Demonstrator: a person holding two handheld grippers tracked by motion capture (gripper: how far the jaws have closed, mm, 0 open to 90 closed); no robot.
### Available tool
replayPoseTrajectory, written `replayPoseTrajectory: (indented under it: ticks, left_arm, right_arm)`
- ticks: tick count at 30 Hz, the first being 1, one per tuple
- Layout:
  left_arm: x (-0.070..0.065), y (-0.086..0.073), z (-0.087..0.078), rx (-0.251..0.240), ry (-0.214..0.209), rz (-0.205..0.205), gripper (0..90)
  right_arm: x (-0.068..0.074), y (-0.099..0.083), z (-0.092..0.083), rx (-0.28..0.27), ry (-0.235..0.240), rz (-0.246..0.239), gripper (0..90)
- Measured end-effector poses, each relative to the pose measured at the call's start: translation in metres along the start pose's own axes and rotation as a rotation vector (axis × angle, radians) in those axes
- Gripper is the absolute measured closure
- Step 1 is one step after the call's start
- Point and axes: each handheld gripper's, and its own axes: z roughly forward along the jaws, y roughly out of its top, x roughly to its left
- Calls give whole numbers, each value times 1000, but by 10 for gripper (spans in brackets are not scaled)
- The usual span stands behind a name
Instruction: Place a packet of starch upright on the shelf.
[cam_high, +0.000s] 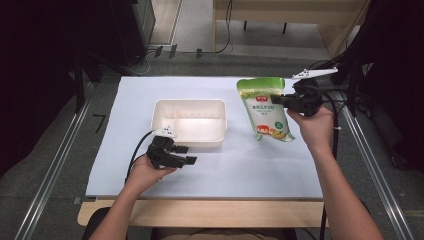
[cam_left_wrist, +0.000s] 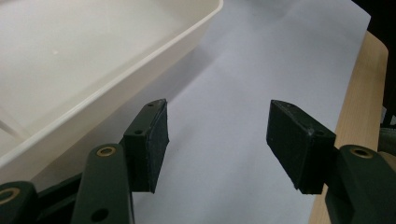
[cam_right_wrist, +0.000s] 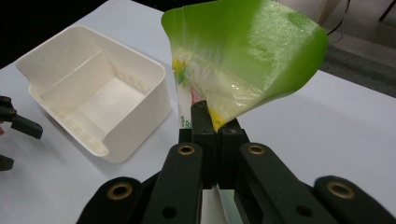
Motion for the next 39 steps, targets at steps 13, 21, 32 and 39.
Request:
replayPoseTrajectory:
  ticks: [13, 21, 32, 39]
  left_arm:
    - [0, 0, -1, -6, 0, -3, 396]
    - [0, 0, -1, -5, 1, 1, 396]
    - [0, 0, -1, -14, -1, 1, 396]
    - [0, 0, -1, -11, 0, 2, 396]
  right_arm:
    - [6, 16, 0, -1, 18, -15, 900]
    - [13, 26, -2, -9, 28, -25, 900]
    - [20, 40, -1, -18, 48, -43, 900]
    - [25, 52, -1, -24, 48, -55, 900]
